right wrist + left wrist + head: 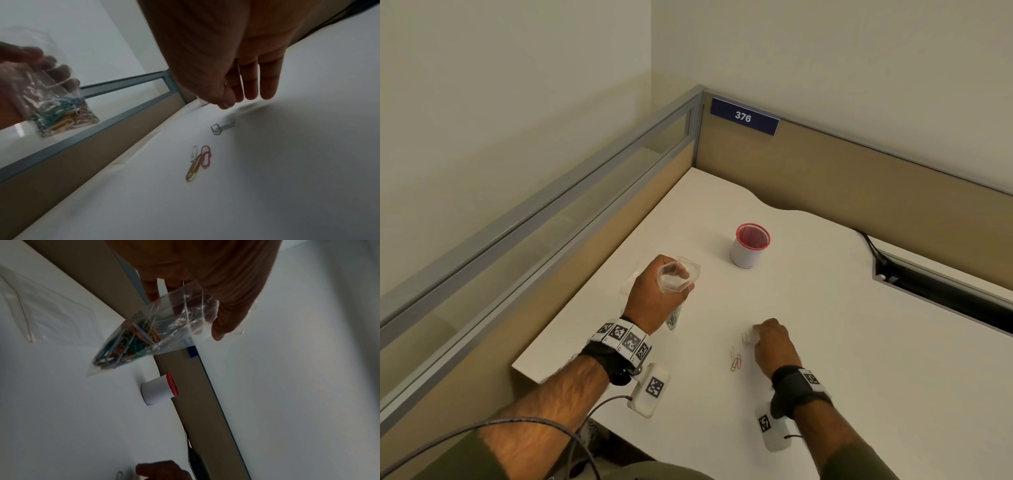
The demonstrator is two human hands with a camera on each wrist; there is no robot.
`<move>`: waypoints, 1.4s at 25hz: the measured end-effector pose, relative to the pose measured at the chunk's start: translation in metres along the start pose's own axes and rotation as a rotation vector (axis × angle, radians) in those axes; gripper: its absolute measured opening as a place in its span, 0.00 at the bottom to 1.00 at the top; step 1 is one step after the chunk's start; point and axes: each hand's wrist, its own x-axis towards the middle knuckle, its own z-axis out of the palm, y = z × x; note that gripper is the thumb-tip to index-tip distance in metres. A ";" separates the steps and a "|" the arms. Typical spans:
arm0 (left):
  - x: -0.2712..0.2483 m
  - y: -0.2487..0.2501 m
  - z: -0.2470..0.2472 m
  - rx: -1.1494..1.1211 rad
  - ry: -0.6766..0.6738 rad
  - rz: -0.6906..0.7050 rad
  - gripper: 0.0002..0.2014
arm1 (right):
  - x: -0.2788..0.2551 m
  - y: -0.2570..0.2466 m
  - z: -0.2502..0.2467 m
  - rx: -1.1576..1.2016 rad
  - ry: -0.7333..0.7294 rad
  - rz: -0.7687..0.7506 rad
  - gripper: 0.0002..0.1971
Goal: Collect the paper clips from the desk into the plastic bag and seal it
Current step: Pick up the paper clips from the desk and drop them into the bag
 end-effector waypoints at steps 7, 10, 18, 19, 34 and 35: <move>0.012 0.004 0.022 -0.035 -0.039 0.024 0.13 | -0.017 -0.007 0.011 -0.083 -0.121 -0.270 0.17; 0.020 0.005 0.025 -0.076 -0.041 0.028 0.14 | -0.022 0.008 0.005 0.021 -0.093 -0.174 0.16; 0.036 0.007 0.036 -0.101 -0.038 0.033 0.14 | -0.021 -0.012 0.023 -0.016 -0.102 -0.076 0.09; 0.037 0.006 0.037 -0.097 -0.041 0.035 0.14 | -0.018 -0.016 0.027 0.033 -0.082 -0.071 0.09; 0.048 0.002 0.053 -0.077 -0.044 0.063 0.16 | -0.004 -0.011 0.023 -0.151 -0.120 -0.455 0.09; 0.047 0.002 0.053 -0.070 -0.043 0.063 0.17 | -0.003 -0.011 0.024 -0.159 -0.117 -0.436 0.10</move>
